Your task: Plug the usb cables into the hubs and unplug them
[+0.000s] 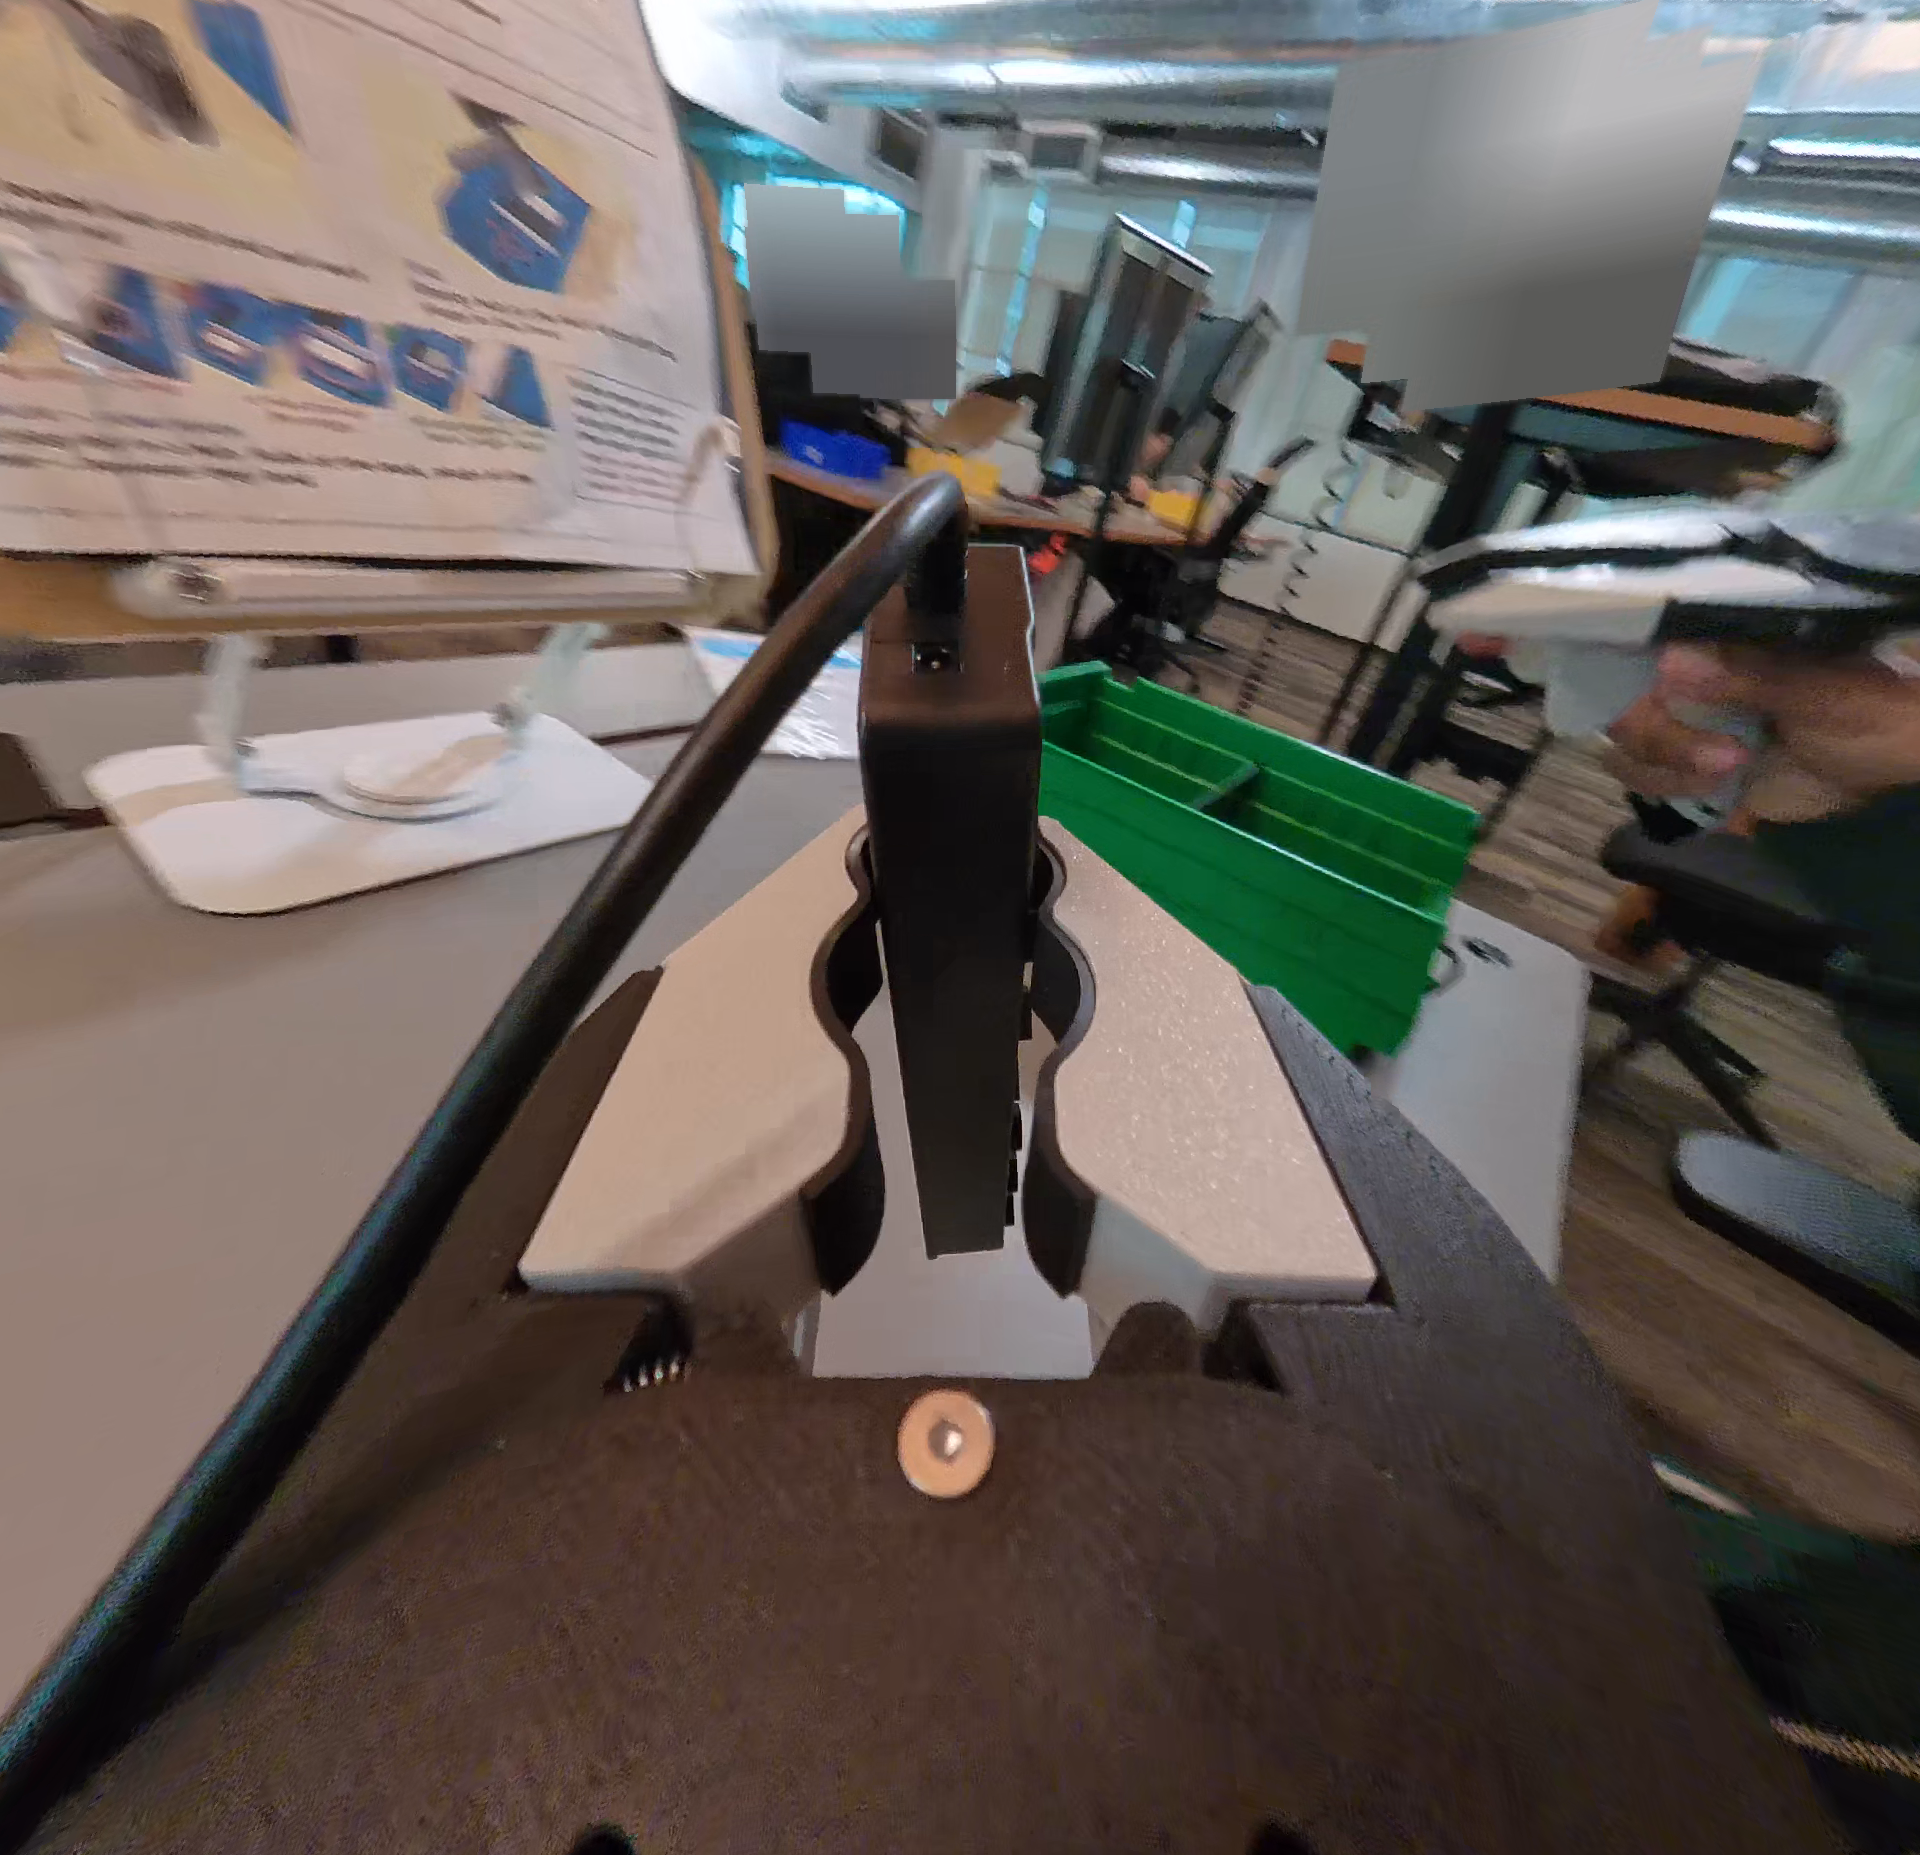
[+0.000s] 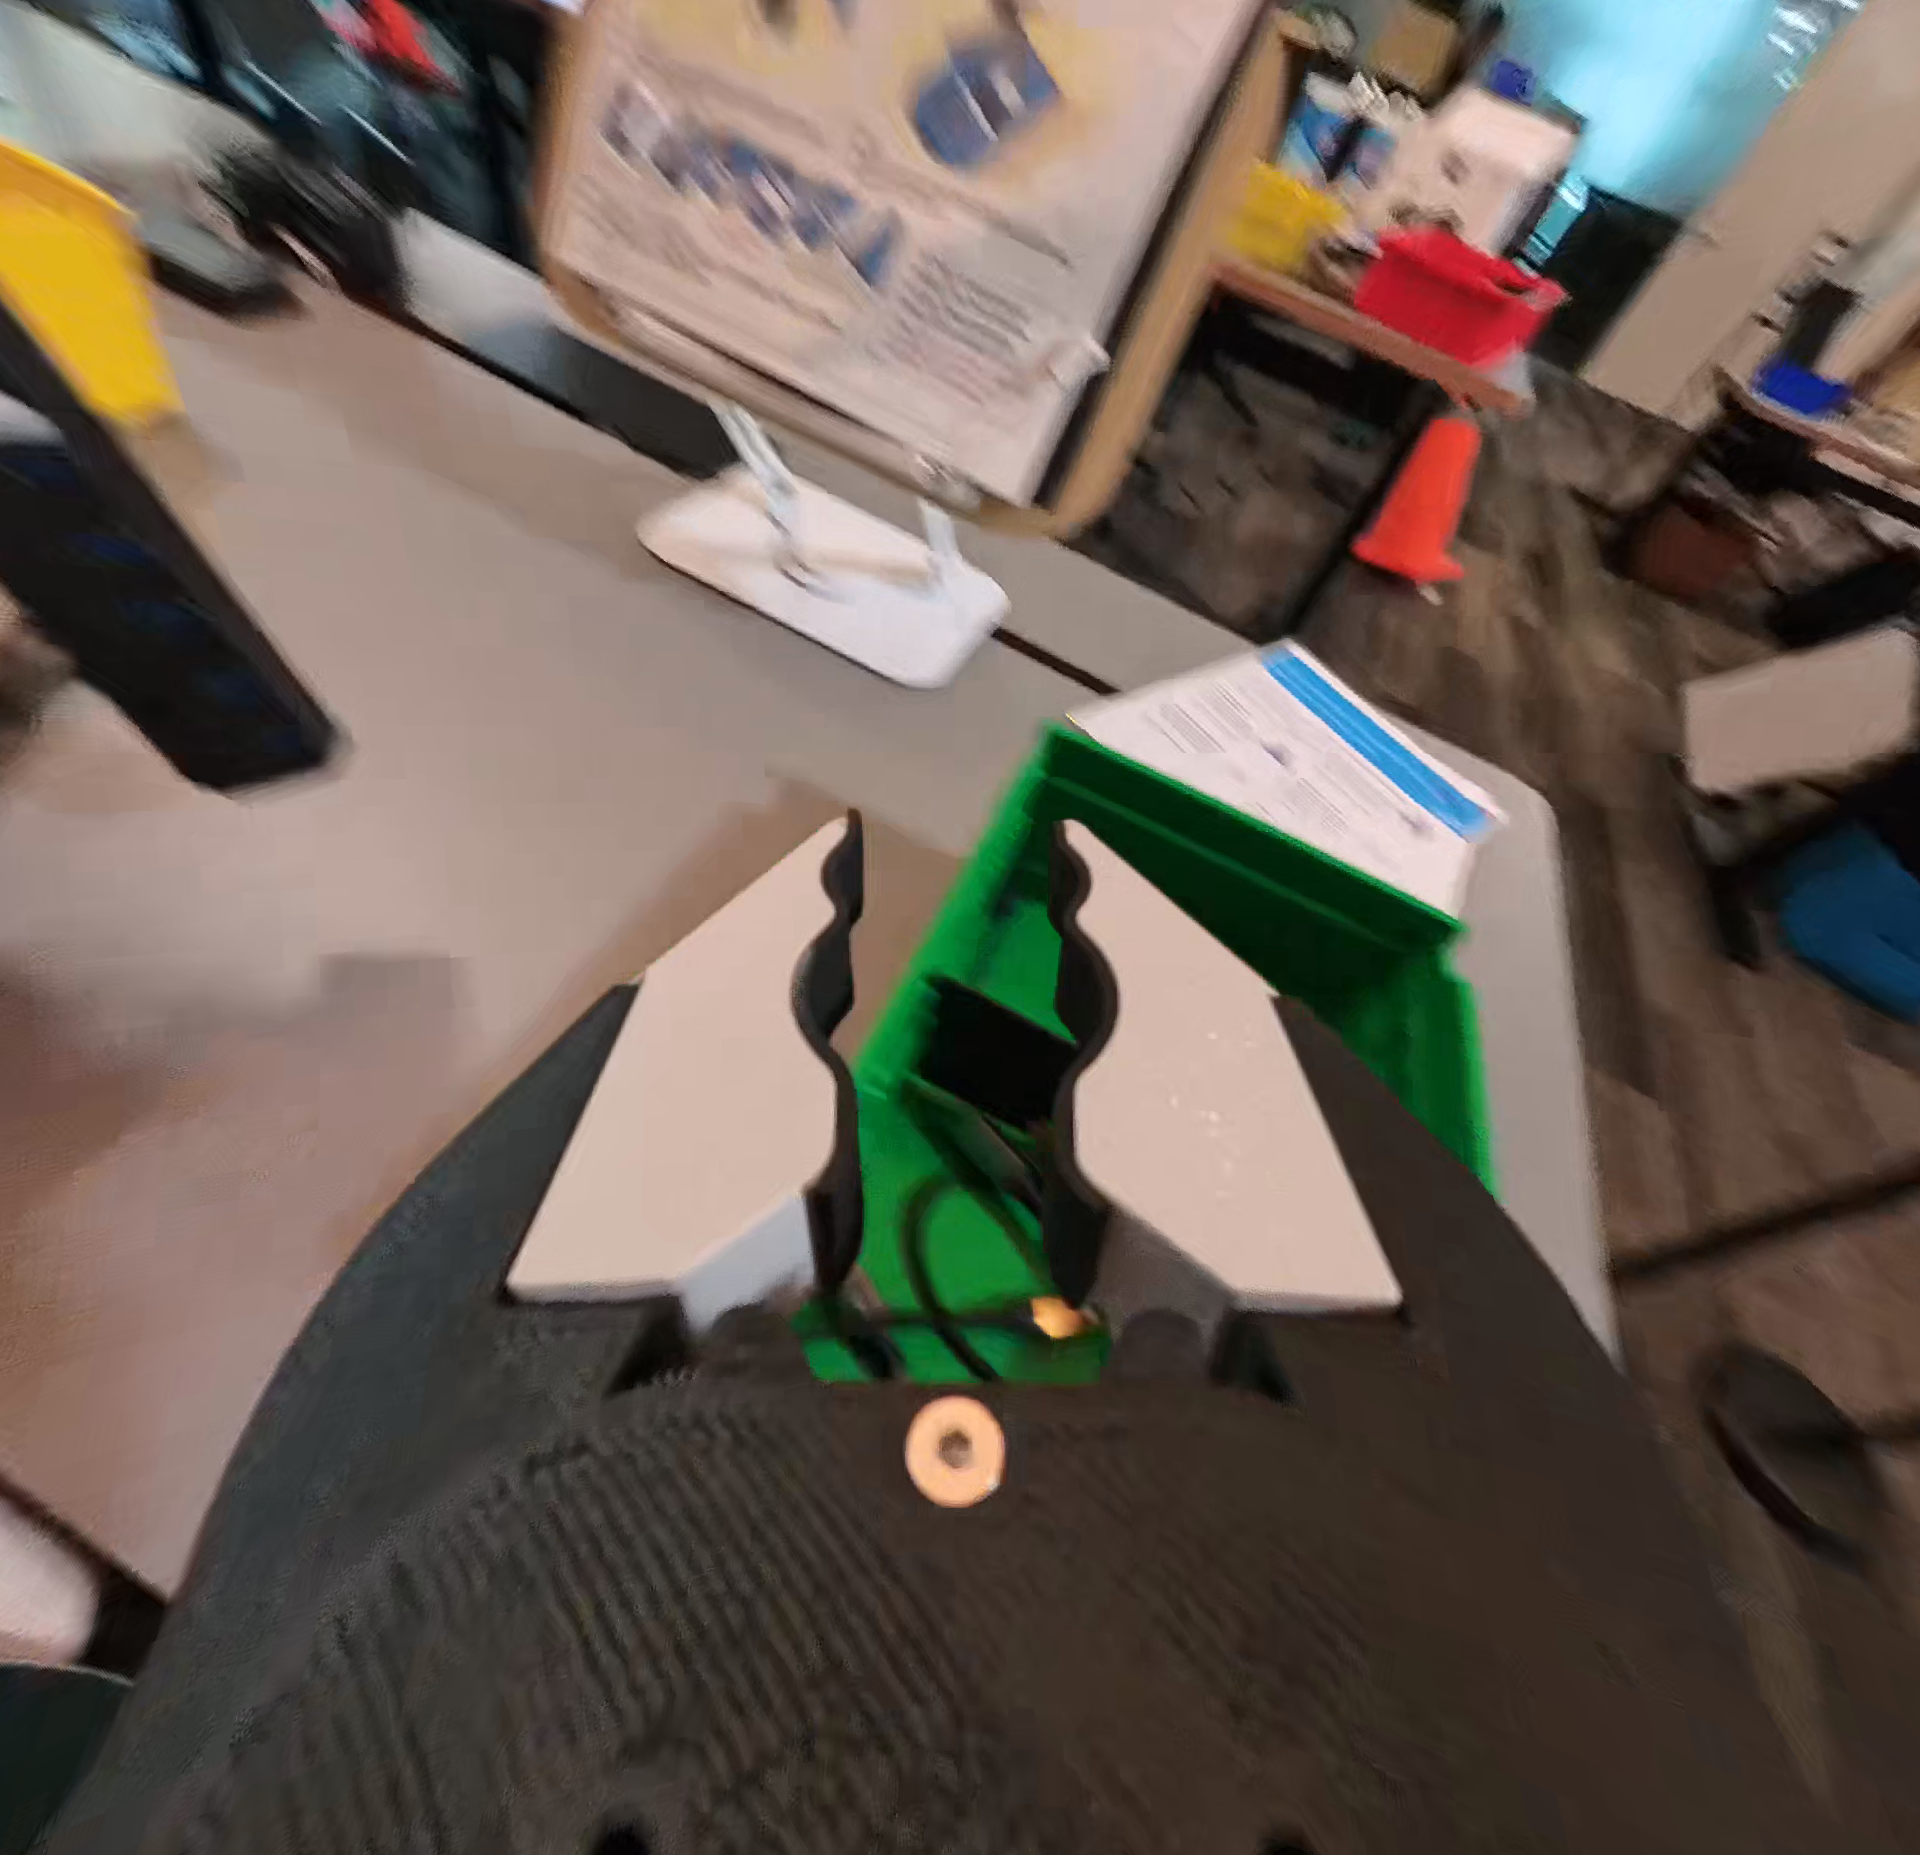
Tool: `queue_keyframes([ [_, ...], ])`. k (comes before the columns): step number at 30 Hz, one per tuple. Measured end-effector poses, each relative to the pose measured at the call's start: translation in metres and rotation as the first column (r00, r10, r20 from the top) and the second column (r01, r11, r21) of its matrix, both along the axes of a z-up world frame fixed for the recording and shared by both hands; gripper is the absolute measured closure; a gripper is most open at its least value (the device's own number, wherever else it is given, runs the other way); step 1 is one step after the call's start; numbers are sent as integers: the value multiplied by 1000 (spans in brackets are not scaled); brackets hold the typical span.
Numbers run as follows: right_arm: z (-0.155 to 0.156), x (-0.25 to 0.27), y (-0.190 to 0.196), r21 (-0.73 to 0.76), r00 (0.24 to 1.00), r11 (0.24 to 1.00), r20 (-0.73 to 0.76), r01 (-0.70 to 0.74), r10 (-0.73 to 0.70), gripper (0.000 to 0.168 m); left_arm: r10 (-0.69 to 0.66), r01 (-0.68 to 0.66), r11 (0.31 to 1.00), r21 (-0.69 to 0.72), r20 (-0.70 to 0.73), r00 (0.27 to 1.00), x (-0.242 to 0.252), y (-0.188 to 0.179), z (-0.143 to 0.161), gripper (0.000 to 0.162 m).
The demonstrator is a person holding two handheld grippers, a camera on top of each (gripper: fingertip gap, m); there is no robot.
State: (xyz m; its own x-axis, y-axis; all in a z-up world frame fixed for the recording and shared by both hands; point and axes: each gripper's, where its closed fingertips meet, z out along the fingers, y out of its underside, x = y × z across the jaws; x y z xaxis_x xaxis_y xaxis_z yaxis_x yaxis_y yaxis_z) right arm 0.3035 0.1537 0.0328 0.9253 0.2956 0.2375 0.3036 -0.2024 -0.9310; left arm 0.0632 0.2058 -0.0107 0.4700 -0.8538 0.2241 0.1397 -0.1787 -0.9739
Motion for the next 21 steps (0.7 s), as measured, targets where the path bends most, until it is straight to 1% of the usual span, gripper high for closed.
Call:
queue_keyframes([
  [2,13,-44,-6,46,985,989,-98,-138,142,133,-120,119,992,-30,-32,992,17,-17,-4,139],
  [5,20,-103,-18,77,927,947,-196,-311,320,133,-309,302,949,-87,-73,948,41,-51,-11,140],
  [7,17,-134,-25,75,888,917,-230,-392,399,133,-420,409,905,-117,-89,903,53,-74,-14,139],
  [11,-2,-182,-39,6,808,846,-292,-534,512,124,-581,564,810,-162,-86,810,66,-112,-14,139],
  [14,-19,-202,-46,-46,767,800,-321,-599,556,122,-654,638,752,-168,-67,753,69,-132,-10,139],
  [16,-27,-211,-52,-81,735,761,-341,-644,586,121,-680,663,729,-171,-65,731,70,-138,-10,139],
  [18,-24,-214,-59,-78,693,722,-366,-688,621,133,-707,692,702,-171,-48,705,68,-144,-8,138],
  [19,-21,-215,-60,-76,678,709,-379,-701,630,138,-709,695,698,-175,-28,705,67,-143,-6,136],
  [20,-17,-213,-58,-71,676,715,-401,-696,618,143,-696,685,705,-182,1,718,67,-139,-3,134],
  [21,-11,-209,-52,-53,686,740,-423,-670,591,144,-663,658,729,-187,44,747,67,-131,3,132],
])
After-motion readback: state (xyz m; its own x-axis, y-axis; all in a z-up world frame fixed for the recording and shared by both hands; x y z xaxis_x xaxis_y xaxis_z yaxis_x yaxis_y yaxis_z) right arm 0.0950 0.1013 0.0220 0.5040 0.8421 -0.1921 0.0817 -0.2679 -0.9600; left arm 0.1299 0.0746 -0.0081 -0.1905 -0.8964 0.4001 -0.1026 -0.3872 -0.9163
